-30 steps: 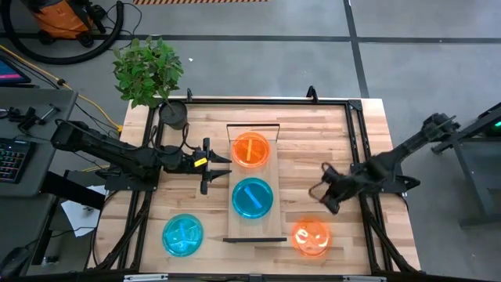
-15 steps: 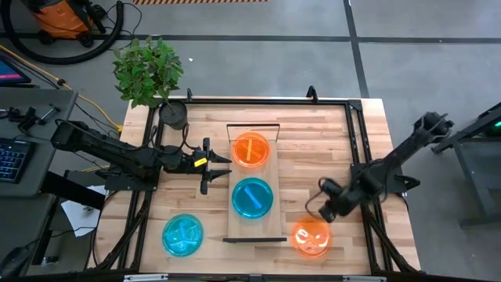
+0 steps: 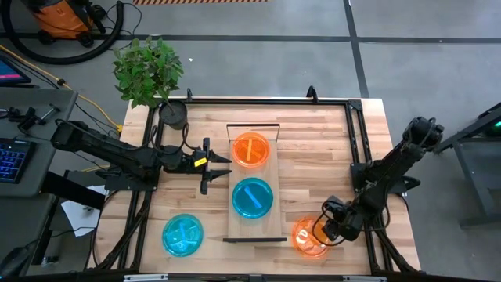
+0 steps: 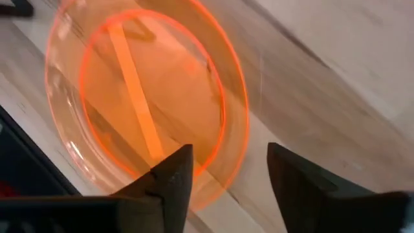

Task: Place and stack plates onto a shelf
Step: Stack the orange plate on top of the orange plate on the shelf

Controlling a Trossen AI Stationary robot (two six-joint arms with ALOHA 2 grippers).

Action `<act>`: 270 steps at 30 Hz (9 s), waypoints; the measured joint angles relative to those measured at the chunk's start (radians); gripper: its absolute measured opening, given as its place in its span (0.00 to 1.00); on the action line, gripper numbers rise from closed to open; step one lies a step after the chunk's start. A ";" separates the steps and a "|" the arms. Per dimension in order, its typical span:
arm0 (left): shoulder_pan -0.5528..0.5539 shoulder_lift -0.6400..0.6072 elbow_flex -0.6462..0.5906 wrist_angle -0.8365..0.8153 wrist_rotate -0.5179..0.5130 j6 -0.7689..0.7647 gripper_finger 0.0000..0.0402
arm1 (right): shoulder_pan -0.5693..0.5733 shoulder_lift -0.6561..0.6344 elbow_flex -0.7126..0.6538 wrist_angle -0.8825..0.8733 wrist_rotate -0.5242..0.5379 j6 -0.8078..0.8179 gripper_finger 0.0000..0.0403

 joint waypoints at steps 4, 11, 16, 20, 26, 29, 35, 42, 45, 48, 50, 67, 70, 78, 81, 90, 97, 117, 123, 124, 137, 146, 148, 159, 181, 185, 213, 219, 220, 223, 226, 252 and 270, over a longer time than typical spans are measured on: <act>0.000 0.000 0.000 0.000 0.000 0.000 0.35 | 0.003 0.016 0.000 0.002 0.037 0.002 0.47; 0.000 0.000 0.000 0.000 0.000 0.000 0.35 | 0.003 0.099 0.001 0.108 0.040 -0.051 0.45; 0.000 0.000 0.000 0.000 0.000 0.000 0.35 | 0.003 0.138 0.003 0.112 0.045 -0.057 0.39; 0.000 0.000 0.000 0.000 0.000 0.000 0.35 | 0.004 0.145 0.005 0.078 0.053 -0.089 0.24; 0.000 0.000 0.000 0.000 0.000 0.000 0.35 | 0.004 0.147 0.006 0.011 0.051 -0.114 0.04; 0.000 0.000 0.000 0.000 0.000 0.000 0.35 | 0.003 0.147 0.005 0.006 0.050 -0.160 0.03; 0.000 0.000 0.000 0.000 0.000 0.000 0.35 | -0.005 0.100 0.000 -0.010 0.027 -0.162 0.00; 0.000 0.000 0.000 0.000 0.000 0.000 0.35 | -0.005 0.002 -0.003 -0.105 0.057 -0.175 0.00; 0.000 0.000 0.000 0.000 0.000 0.000 0.35 | -0.005 -0.030 -0.003 -0.145 0.071 -0.177 0.00; 0.000 0.000 0.000 0.000 0.000 0.000 0.35 | -0.005 -0.058 -0.003 -0.160 0.103 -0.182 0.00; 0.000 0.000 0.000 0.000 0.000 0.000 0.35 | -0.005 -0.079 -0.003 -0.176 0.126 -0.183 0.00; 0.000 0.000 0.000 0.000 0.000 -0.007 0.35 | -0.005 -0.284 -0.001 -0.418 0.302 -0.175 0.00; 0.001 0.000 0.000 0.000 0.000 -0.007 0.35 | -0.005 -0.282 -0.001 -0.431 0.304 -0.163 0.00; 0.002 0.000 0.000 -0.001 -0.011 -0.007 0.35 | -0.005 -0.270 -0.001 -0.458 0.386 -0.156 0.00; 0.002 0.000 0.000 -0.001 -0.011 -0.007 0.35 | -0.005 -0.270 -0.001 -0.457 0.387 -0.128 0.00; 0.002 0.000 0.000 0.000 -0.011 -0.008 0.35 | -0.005 -0.270 0.000 -0.441 0.387 -0.066 0.00; 0.002 0.000 0.000 0.000 -0.011 -0.008 0.35 | -0.005 -0.270 0.000 -0.353 0.387 -0.120 0.00; 0.002 0.000 0.000 0.000 -0.012 -0.009 0.35 | -0.118 0.074 0.001 0.342 0.152 -0.652 0.00; 0.002 0.000 0.000 0.000 -0.012 -0.009 0.35 | -0.162 0.165 0.001 0.336 0.055 -0.655 0.00; 0.002 0.000 0.000 0.000 -0.012 -0.009 0.35 | -0.167 0.176 0.001 0.328 0.044 -0.654 0.00; 0.002 0.000 0.000 0.000 -0.018 -0.008 0.35 | -0.296 0.202 0.003 0.123 0.277 -0.653 0.00; 0.002 0.000 0.000 0.000 -0.019 -0.008 0.35 | -0.431 0.148 -0.003 0.012 0.393 -0.691 0.00; 0.002 0.000 0.000 0.000 -0.019 -0.008 0.35 | -0.425 0.097 -0.002 -0.075 0.389 -0.644 0.00; 0.001 0.000 0.000 -0.001 -0.019 -0.008 0.35 | -0.223 -0.108 -0.001 -0.513 0.381 -0.055 0.08; 0.001 0.000 0.000 -0.001 -0.018 -0.008 0.35 | -0.079 -0.095 -0.274 -0.095 0.546 0.295 0.47; 0.002 0.000 0.000 -0.001 -0.019 -0.008 0.35 | -0.106 -0.094 -0.290 -0.055 0.557 0.293 0.37; 0.001 0.000 0.000 -0.002 -0.019 -0.008 0.35 | -0.175 -0.594 -0.338 -0.200 0.680 0.050 0.00; 0.001 0.000 0.000 -0.002 -0.019 -0.008 0.35 | -0.176 -0.673 -0.336 -0.234 0.676 0.002 0.00; 0.001 0.000 0.000 -0.002 -0.019 -0.008 0.35 | -0.176 -0.673 -0.336 -0.241 0.670 0.003 0.00; 0.001 0.000 0.000 -0.002 -0.019 -0.008 0.35 | -0.176 -0.663 -0.335 -0.236 0.675 0.004 0.00; 0.002 0.000 0.000 -0.002 -0.018 -0.008 0.35 | -0.175 -0.648 -0.334 -0.209 0.686 0.001 0.00; 0.002 0.000 0.000 -0.002 -0.019 -0.008 0.35 | -0.289 -0.518 -0.333 0.001 0.592 -0.322 0.38; 0.001 0.000 0.000 -0.002 -0.019 -0.008 0.35 | -0.398 -0.517 -0.259 0.003 0.557 -0.540 0.38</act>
